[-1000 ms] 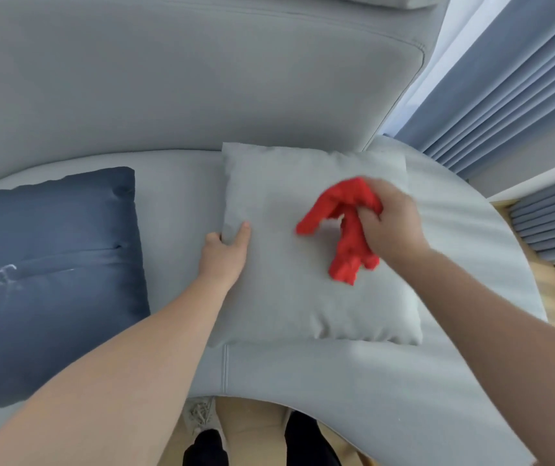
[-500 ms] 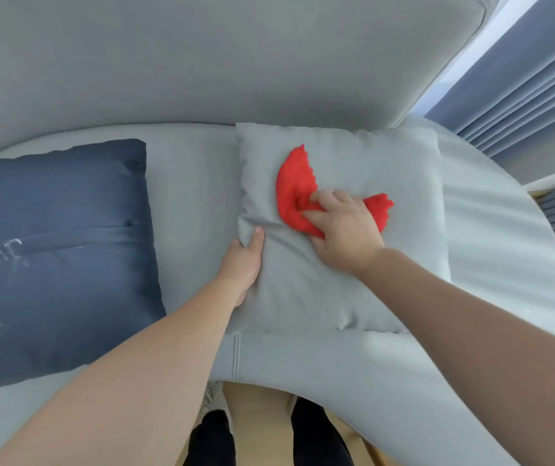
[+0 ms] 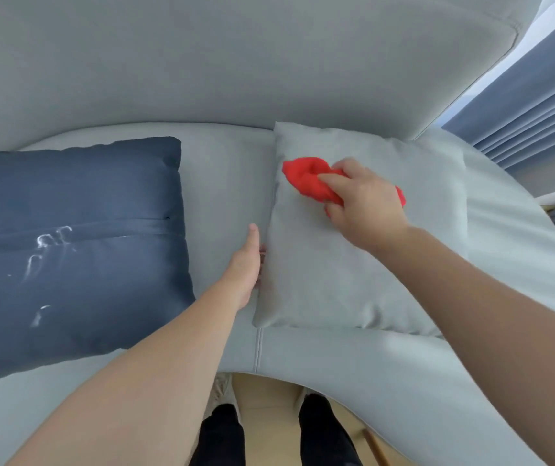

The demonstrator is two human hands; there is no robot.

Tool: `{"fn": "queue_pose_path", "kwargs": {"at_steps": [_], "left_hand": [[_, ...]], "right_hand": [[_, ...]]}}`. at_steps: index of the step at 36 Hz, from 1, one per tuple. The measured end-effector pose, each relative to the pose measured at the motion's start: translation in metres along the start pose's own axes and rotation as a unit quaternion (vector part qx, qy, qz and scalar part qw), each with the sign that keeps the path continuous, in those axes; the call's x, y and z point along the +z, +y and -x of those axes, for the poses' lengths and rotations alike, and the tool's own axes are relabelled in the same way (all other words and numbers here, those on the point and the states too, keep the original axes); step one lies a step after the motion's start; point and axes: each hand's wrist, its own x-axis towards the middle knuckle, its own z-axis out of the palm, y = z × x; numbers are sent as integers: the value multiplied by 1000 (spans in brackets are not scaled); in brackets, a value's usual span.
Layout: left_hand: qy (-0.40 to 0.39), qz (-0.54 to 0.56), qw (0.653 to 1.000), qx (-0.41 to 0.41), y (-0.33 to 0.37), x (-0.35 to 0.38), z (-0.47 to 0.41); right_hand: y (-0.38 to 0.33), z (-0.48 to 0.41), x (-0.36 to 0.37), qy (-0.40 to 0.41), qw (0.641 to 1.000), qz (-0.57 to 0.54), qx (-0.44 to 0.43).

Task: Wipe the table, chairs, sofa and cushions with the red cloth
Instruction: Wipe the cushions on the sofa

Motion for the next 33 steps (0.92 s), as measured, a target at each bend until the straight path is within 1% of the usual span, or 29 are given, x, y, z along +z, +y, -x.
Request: {"fn": "queue_pose_path", "kwargs": {"at_steps": [1,3,5,7,9,11,12,13,15,16,18,20,22,24,26,29,32,33], "left_hand": [[-5,15,1000,-5,-3,-4,1],[-28,45,999,-3,-8,-8,1],[-48,70,996,-1,-8,-9,1],[-62,101,993,-10,-5,-8,-3],[-73,145,986,-27,1,-8,-7],[-62,194,979,-31,7,-3,-9],[-53,200,978,-21,10,1,-8],[-47,171,984,-7,14,6,-8],[-16,47,998,40,18,17,-8],[10,-11,997,78,18,22,-10],[38,-61,990,124,21,31,-7],[48,-56,989,130,23,37,-5],[59,-40,989,130,20,42,-7],[79,-42,989,120,16,47,-8],[91,-46,990,99,15,52,-7],[105,-45,988,105,18,58,-6],[96,-20,987,129,21,62,-4],[91,-11,987,135,22,63,-1]], "right_hand": [[-4,-14,7,-6,999,18,27],[-14,-30,27,-79,993,66,56],[-27,-25,48,-150,982,108,36],[-40,-1,65,-172,976,134,-7],[-53,39,75,-208,969,123,-58],[-65,81,72,-253,959,98,-83],[-66,98,68,-252,962,73,-81],[-63,112,65,-243,966,46,-71],[-48,128,56,-195,981,2,-20],[-38,130,50,-156,987,-12,20],[-12,126,37,-57,990,-26,124],[21,116,24,28,970,-37,240],[58,106,14,73,933,-60,348],[90,99,9,59,901,-81,422],[113,97,7,22,879,-97,466],[136,91,5,10,849,-166,502],[148,89,1,23,802,-267,534],[148,89,1,25,798,-281,533]]}}
